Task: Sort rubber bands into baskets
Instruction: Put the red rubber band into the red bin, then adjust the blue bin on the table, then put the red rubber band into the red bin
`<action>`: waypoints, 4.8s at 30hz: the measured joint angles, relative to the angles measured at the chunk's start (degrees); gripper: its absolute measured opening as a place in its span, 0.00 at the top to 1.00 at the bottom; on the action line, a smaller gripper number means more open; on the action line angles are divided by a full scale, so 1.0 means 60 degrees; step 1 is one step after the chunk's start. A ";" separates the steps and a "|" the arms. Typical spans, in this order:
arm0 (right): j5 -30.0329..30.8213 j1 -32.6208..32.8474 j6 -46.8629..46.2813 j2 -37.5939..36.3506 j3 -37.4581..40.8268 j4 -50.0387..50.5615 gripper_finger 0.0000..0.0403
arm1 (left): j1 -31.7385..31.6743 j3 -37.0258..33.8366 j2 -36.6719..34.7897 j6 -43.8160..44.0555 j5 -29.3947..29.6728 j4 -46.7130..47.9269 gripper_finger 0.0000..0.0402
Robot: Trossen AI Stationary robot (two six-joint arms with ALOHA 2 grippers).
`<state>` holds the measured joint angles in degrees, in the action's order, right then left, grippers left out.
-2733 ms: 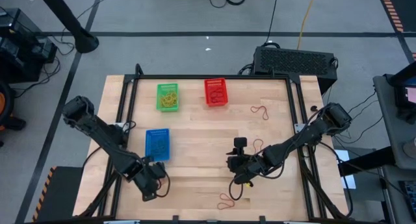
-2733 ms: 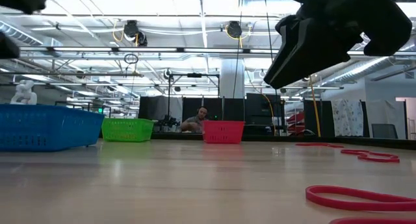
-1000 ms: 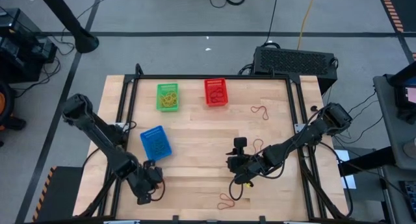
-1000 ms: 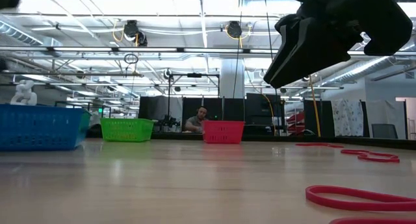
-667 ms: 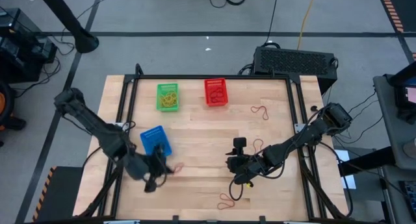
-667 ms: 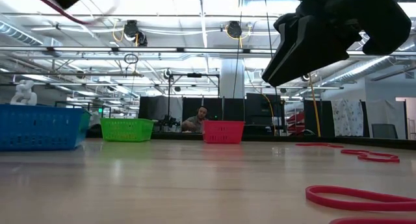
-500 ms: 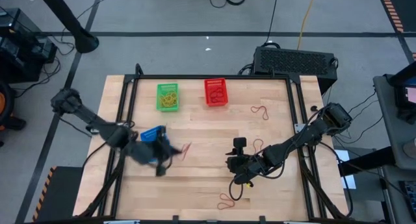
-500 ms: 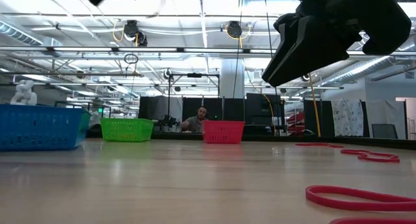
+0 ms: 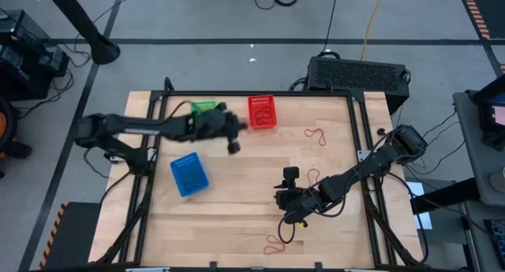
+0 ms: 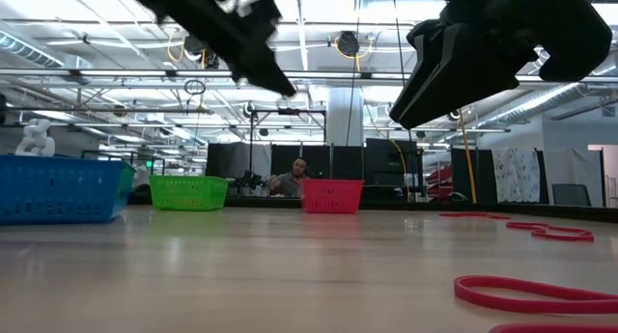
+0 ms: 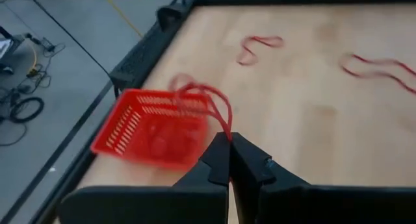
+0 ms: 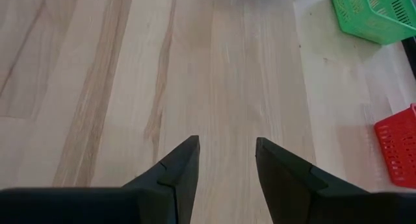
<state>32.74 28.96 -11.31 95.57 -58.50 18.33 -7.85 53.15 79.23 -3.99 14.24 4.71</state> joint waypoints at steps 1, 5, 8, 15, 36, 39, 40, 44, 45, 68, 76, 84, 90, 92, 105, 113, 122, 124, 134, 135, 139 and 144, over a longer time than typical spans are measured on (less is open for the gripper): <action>0.0002 0.0001 0.0000 0.0000 -0.0003 0.0000 0.64 | -0.0412 0.0000 0.0283 -0.0113 -0.0370 -0.0441 0.99; 0.0002 -0.0002 0.0000 0.0000 -0.0002 0.0030 0.64 | -0.1864 0.0004 0.1574 -0.0135 -0.1754 -0.2152 0.99; -0.0002 0.0002 0.0004 0.0000 -0.0003 0.0059 0.64 | -0.2702 0.0272 0.2554 0.0346 -0.2109 -0.2860 0.99; 0.0000 0.0000 0.0004 0.0000 -0.0003 0.0085 0.64 | -0.3634 0.1513 0.4565 0.1616 -0.3886 -0.3223 0.99; 0.0004 -0.0019 0.0004 0.0000 -0.0003 0.0287 0.64 | -0.3614 0.2272 0.5280 0.2620 -0.3981 -0.2428 0.80; 0.0005 -0.0020 0.0004 0.0000 -0.0003 0.0284 0.64 | -0.3618 0.2273 0.5227 0.2627 -0.3981 -0.2206 0.77; 0.0005 -0.0020 0.0002 0.0000 -0.0003 0.0284 0.64 | -0.3618 0.2310 0.5173 0.2616 -0.3987 -0.1983 0.77; 0.0005 -0.0016 -0.0007 0.0000 -0.0003 0.0281 0.64 | -0.3618 0.2669 0.4647 0.2361 -0.4139 -0.0882 0.76; 0.0005 -0.0017 -0.0007 0.0000 -0.0003 0.0281 0.64 | -0.3618 0.2765 0.4444 0.2272 -0.4173 -0.0543 0.76; 0.0038 -0.0020 -0.0052 0.0000 -0.0007 0.0455 0.64 | 0.2562 0.1166 -0.1336 0.6464 -0.0852 0.9788 0.76; 0.0038 -0.0020 -0.0069 0.0000 -0.0007 0.0386 0.64 | 0.2935 -0.1157 -0.1332 0.7452 -0.0567 0.9498 0.76; 0.0034 -0.0020 -0.0069 0.0000 -0.0007 0.0252 0.64 | 0.2910 -0.2571 -0.1328 0.7544 -0.0571 0.8313 0.76; 0.0035 -0.0020 -0.0025 0.0000 -0.0007 0.0186 0.64 | 0.2646 -0.2868 -0.1283 0.6985 -0.0357 0.7153 0.76; 0.0034 -0.0020 -0.0018 0.0000 -0.0007 0.0182 0.64 | 0.2500 -0.2863 -0.1220 0.6522 -0.0320 0.6868 0.76; 0.0034 -0.0020 0.0000 0.0000 -0.0007 0.0193 0.64 | 0.1835 -0.2863 -0.0041 0.4275 -0.0087 0.5817 0.76; 0.0034 -0.0020 0.0000 0.0000 -0.0007 0.0199 0.64 | 0.1835 -0.2860 0.0005 0.3422 -0.0083 0.4811 0.76; 0.0034 -0.0018 0.0004 0.0000 -0.0007 0.0204 0.64 | 0.1839 -0.2820 0.0005 0.3333 -0.0101 0.4768 0.76; 0.0034 -0.0020 0.0004 0.0000 -0.0007 0.0204 0.64 | 0.1839 -0.2704 0.0005 0.3332 -0.0101 0.4765 0.76; 0.0034 -0.0020 0.0004 0.0000 -0.0003 0.0204 0.64 | 0.1839 -0.2239 0.0005 0.3364 -0.0610 0.5555 0.76; 0.0034 -0.0018 0.0004 0.0000 -0.0003 0.0204 0.64 | 0.1845 -0.2178 0.0005 0.3462 -0.0650 0.5851 0.76; 0.0034 -0.0016 0.0007 0.0000 -0.0003 0.0235 0.64 | 0.1890 -0.1761 -0.0021 0.4108 -0.0763 0.7277 0.76; 0.0031 -0.0020 0.0007 0.0000 0.0000 0.0726 0.64 | 0.2176 -0.1340 -0.0143 0.4311 -0.0844 0.7831 0.76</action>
<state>32.93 28.84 -11.27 95.57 -58.50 22.68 5.20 45.11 78.38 21.87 9.17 51.70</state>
